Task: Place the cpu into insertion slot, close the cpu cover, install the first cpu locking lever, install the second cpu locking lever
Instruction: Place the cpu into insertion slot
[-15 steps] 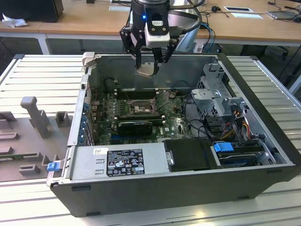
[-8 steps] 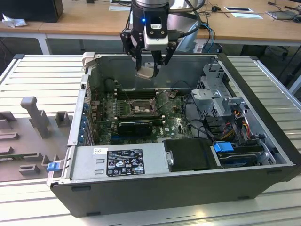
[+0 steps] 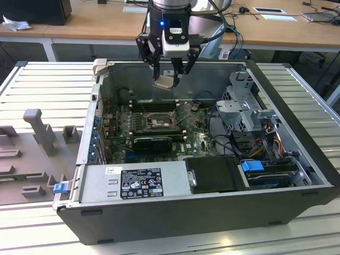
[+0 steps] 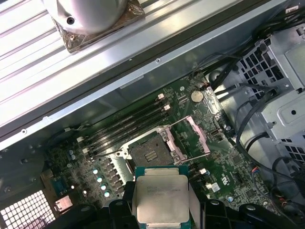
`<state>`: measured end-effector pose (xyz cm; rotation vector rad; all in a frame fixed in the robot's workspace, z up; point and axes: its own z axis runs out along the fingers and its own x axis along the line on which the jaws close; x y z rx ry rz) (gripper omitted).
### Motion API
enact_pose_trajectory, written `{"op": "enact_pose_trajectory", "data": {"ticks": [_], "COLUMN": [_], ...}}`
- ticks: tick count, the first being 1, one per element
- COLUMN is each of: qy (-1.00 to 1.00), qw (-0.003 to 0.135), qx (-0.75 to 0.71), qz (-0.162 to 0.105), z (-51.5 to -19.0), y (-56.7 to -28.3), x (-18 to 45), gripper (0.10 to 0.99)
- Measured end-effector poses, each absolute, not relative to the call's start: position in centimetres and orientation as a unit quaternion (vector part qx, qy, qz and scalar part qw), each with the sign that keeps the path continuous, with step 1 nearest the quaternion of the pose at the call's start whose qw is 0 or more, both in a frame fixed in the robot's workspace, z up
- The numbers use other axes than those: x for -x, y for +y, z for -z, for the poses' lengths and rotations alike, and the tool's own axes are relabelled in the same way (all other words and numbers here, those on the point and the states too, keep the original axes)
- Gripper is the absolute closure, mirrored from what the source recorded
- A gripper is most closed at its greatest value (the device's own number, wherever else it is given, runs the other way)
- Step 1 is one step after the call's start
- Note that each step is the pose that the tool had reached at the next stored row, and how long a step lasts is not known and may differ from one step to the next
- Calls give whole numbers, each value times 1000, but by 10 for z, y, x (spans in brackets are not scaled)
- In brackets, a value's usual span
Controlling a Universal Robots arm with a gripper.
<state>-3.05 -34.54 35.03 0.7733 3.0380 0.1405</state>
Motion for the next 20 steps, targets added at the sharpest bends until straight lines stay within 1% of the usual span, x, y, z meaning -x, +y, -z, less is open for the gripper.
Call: {"op": "enact_pose_trajectory", "data": {"ticks": [20], "qy": [959], "qw": [3], "qx": [-281], "qz": [-45], "z": [-346], "y": [-345], "x": [31], "gripper": [557]}}
